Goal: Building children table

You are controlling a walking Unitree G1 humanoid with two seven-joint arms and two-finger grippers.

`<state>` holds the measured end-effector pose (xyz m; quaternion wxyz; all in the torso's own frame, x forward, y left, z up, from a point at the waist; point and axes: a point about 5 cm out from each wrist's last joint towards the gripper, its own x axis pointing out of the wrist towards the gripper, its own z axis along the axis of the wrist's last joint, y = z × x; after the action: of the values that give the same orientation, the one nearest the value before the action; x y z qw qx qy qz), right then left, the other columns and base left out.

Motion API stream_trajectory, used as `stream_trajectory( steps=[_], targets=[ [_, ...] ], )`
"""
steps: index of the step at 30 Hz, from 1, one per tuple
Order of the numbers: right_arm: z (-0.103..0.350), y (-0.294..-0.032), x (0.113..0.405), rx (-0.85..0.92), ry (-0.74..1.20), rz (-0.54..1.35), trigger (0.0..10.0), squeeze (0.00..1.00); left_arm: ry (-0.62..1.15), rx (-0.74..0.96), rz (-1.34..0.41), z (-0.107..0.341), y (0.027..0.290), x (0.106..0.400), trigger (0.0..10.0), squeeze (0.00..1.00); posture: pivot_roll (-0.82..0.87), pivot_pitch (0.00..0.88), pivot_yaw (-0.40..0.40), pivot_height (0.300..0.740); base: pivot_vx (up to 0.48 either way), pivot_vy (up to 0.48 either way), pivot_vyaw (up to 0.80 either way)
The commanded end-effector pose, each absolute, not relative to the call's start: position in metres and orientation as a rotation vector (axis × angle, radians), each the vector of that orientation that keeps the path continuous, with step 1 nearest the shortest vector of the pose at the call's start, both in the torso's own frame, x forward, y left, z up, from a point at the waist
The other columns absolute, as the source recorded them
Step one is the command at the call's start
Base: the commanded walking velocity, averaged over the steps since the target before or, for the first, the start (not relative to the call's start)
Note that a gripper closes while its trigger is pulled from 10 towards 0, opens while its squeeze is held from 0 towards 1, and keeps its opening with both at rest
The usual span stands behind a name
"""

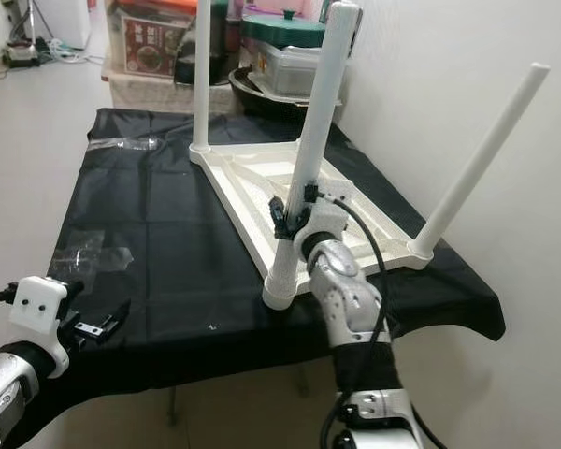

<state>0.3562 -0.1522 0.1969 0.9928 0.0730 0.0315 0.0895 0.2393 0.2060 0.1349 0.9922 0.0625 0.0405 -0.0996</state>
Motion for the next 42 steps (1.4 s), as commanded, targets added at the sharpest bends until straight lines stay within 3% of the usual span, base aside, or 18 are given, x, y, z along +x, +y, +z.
stream_trajectory(
  steps=[1, 8, 13, 22, 23, 24, 38, 42],
  targets=[
    [0.194, -0.162, 0.360, 0.112, 0.091, 0.169, 10.0, 0.00, 0.085, 0.135, -0.222, 0.133, 0.204, 0.240, 10.0, 0.00, 0.13, 0.000, -0.161, 0.740, 0.000, 0.000, 0.00],
    [0.193, -0.177, 0.365, 0.078, 0.115, 0.166, 10.0, 0.00, 0.084, 0.139, -0.227, 0.133, 0.203, 0.240, 10.0, 0.00, 0.13, 0.000, -0.162, 0.740, 0.000, 0.000, 0.00],
    [0.219, -0.194, 0.373, 0.095, 0.063, 0.355, 10.0, 0.00, 0.082, 0.152, -0.243, 0.134, 0.204, 0.240, 10.0, 0.00, 0.12, 0.000, -0.165, 0.740, 0.000, 0.000, 0.00],
    [0.219, -0.204, 0.375, 0.092, 0.071, 0.458, 10.0, 0.00, 0.081, 0.156, -0.253, 0.134, 0.201, 0.240, 10.0, 0.00, 0.13, 0.000, -0.168, 0.740, 0.000, 0.000, 0.00],
    [0.217, -0.203, 0.373, 0.094, 0.065, 0.502, 7.5, 0.00, 0.083, 0.156, -0.256, 0.133, 0.201, 0.239, 10.0, 0.00, 0.13, 0.000, -0.167, 0.740, 0.000, 0.000, 0.00],
    [0.214, -0.202, 0.373, 0.093, 0.070, 0.535, 0.2, 0.00, 0.084, 0.158, -0.260, 0.133, 0.201, 0.239, 10.0, 0.00, 0.13, 0.000, -0.167, 0.740, 0.000, 0.000, 0.00],
    [0.204, -0.230, 0.381, 0.059, 0.068, 0.491, 0.0, 0.00, 0.085, 0.174, -0.277, 0.135, 0.202, 0.241, 10.0, 0.00, 0.14, 0.000, -0.164, 0.740, 0.000, 0.000, 0.00],
    [0.200, -0.236, 0.382, 0.095, 0.049, 0.341, 0.0, 0.00, 0.085, 0.174, -0.280, 0.135, 0.201, 0.240, 10.0, 0.00, 0.14, 0.000, -0.165, 0.740, 0.000, 0.000, 0.00]
  ],
)
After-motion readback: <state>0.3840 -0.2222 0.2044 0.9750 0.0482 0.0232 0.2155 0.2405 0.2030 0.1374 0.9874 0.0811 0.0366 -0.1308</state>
